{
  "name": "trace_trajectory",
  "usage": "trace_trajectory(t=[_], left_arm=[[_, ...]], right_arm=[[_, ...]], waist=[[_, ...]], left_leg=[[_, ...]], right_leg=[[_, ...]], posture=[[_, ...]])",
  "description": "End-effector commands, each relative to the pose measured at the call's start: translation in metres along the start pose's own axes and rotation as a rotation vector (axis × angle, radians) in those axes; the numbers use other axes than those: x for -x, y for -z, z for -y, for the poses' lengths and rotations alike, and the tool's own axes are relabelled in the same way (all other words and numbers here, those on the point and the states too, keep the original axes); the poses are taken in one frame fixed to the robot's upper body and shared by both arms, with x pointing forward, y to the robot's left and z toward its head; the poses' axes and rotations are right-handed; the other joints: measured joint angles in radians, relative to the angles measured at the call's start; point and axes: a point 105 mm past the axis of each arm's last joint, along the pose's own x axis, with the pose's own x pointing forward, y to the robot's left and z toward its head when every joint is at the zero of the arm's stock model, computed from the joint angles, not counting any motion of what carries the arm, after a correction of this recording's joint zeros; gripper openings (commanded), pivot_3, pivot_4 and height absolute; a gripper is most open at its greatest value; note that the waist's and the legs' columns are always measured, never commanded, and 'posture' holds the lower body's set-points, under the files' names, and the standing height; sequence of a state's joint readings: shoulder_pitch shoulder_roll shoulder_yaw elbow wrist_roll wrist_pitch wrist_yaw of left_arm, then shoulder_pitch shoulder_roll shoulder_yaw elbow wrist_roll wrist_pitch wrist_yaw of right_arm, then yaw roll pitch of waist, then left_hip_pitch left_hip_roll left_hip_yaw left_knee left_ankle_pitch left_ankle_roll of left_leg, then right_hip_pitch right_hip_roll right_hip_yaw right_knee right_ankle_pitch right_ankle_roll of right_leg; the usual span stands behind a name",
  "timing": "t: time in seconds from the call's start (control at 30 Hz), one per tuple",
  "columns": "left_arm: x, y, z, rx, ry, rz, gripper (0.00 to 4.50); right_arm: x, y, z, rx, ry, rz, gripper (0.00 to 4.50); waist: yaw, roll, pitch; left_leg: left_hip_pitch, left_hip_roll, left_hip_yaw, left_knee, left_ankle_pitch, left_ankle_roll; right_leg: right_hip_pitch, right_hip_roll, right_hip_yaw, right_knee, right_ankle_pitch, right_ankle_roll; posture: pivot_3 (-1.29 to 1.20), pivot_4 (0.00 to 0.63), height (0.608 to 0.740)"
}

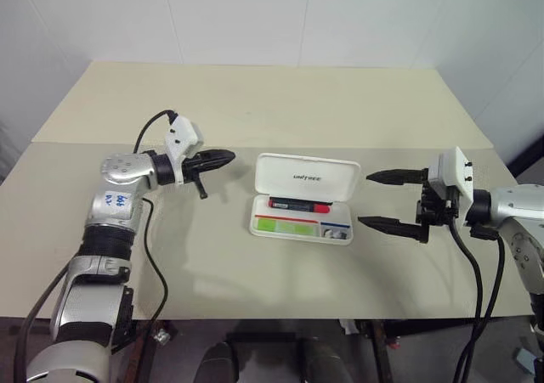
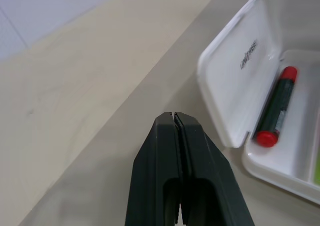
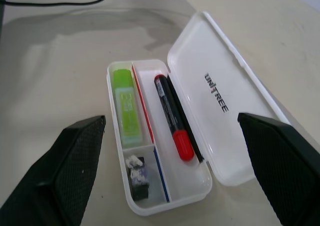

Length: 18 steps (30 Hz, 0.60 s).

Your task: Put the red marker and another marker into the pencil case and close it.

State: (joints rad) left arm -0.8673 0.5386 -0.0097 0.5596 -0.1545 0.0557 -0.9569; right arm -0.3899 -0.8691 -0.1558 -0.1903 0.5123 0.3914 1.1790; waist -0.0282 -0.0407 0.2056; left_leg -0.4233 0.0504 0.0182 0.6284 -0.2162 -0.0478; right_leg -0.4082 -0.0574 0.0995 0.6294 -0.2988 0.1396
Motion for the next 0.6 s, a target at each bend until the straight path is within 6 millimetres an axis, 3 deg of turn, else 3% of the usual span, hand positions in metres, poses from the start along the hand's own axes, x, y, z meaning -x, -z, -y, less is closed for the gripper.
trace_trajectory(t=[0.03,0.23,0.6], left_arm=[[-0.015,-0.003,0.001,-0.015,0.005,-0.018,0.05],[-0.027,-0.005,0.016,0.003,0.094,0.011,0.05],[-0.02,-0.007,0.044,-0.073,0.266,0.064,0.05]], right_arm=[[-0.003,-0.011,-0.001,0.043,0.005,0.03,4.5],[-0.004,-0.01,-0.006,0.029,0.022,0.039,4.5],[-0.006,-0.007,-0.009,0.008,0.04,0.053,4.5]], waist=[[0.0,0.0,0.0],[-0.002,0.0,0.0],[0.001,0.0,0.0]], left_leg=[[0.0,0.0,0.0,0.0,0.0,0.0],[0.0,0.0,0.0,-0.001,0.0,0.0],[0.0,0.0,0.0,-0.001,0.0,0.0]], right_leg=[[0.0,0.0,0.0,0.0,0.0,0.0],[0.0,0.0,0.0,0.0,0.0,0.0],[0.0,0.0,0.0,-0.001,0.0,0.0]], posture=[[0.0,0.15,0.74],[0.0,0.15,0.74],[0.0,0.15,0.74]])
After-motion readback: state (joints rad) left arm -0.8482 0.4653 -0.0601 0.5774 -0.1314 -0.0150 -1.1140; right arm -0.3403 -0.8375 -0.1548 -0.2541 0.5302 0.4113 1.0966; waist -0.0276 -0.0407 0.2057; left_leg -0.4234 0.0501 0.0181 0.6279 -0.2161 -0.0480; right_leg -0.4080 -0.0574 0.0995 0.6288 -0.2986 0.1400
